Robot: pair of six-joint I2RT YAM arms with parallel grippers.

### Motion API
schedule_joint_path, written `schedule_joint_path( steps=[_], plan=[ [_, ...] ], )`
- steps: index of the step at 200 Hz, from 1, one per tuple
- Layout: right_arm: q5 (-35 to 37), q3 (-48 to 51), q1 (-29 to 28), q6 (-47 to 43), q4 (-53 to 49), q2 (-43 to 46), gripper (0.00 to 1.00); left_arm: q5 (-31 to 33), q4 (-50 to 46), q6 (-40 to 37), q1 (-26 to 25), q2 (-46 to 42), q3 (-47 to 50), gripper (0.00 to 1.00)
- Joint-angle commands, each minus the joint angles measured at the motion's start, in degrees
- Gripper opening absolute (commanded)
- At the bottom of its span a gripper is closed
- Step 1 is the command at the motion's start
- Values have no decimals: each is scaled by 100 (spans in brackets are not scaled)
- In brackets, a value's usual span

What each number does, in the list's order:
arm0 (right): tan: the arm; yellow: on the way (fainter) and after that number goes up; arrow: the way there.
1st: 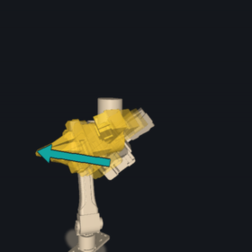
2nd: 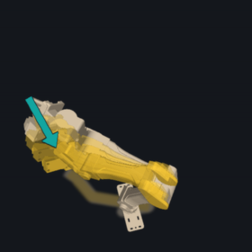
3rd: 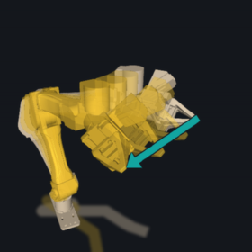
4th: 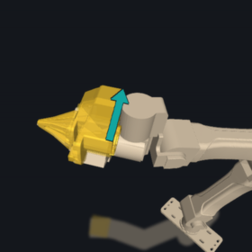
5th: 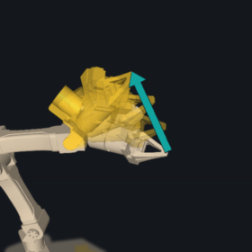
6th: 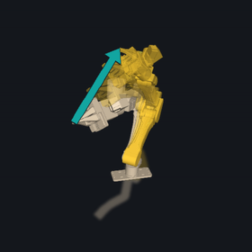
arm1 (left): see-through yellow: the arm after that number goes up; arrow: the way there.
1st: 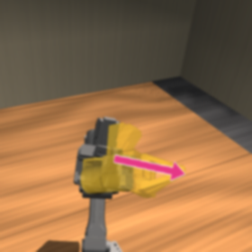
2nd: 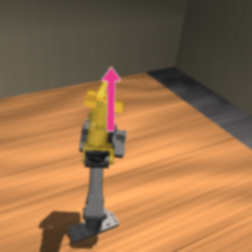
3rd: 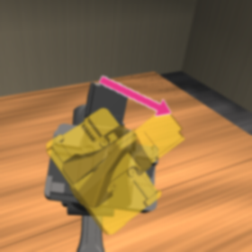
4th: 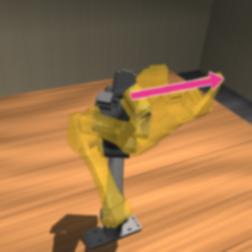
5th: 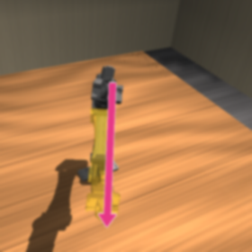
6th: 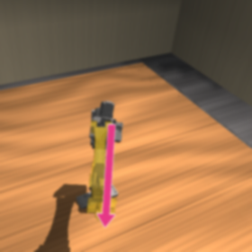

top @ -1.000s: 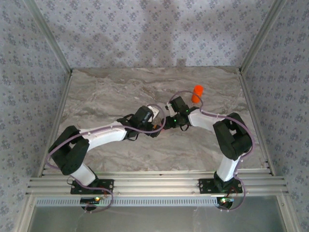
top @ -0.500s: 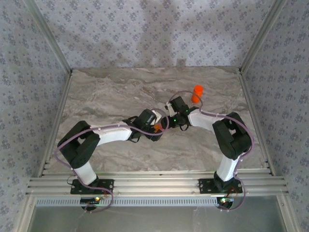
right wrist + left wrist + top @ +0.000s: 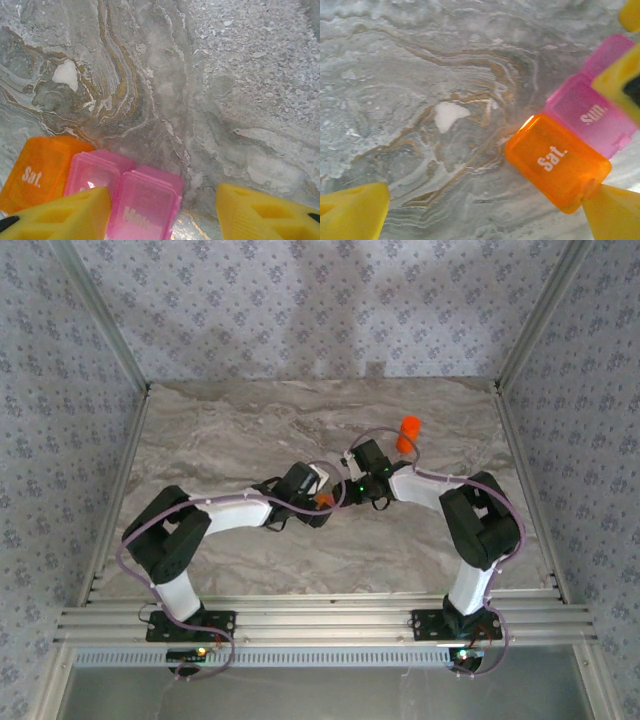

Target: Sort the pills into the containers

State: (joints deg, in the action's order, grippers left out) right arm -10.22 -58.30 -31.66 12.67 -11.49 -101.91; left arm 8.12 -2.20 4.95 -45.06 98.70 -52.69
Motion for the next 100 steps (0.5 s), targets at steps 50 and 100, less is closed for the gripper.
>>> schedule_joint_path(
  steps=[50,100],
  plan=[
    [91,144,-6,-70,-239,-277,58,-148,228,18,235,-95,-169,98],
    [81,169,-2,-72,-213,-321,58,-227,219,27,352,-87,-384,98]
  ],
)
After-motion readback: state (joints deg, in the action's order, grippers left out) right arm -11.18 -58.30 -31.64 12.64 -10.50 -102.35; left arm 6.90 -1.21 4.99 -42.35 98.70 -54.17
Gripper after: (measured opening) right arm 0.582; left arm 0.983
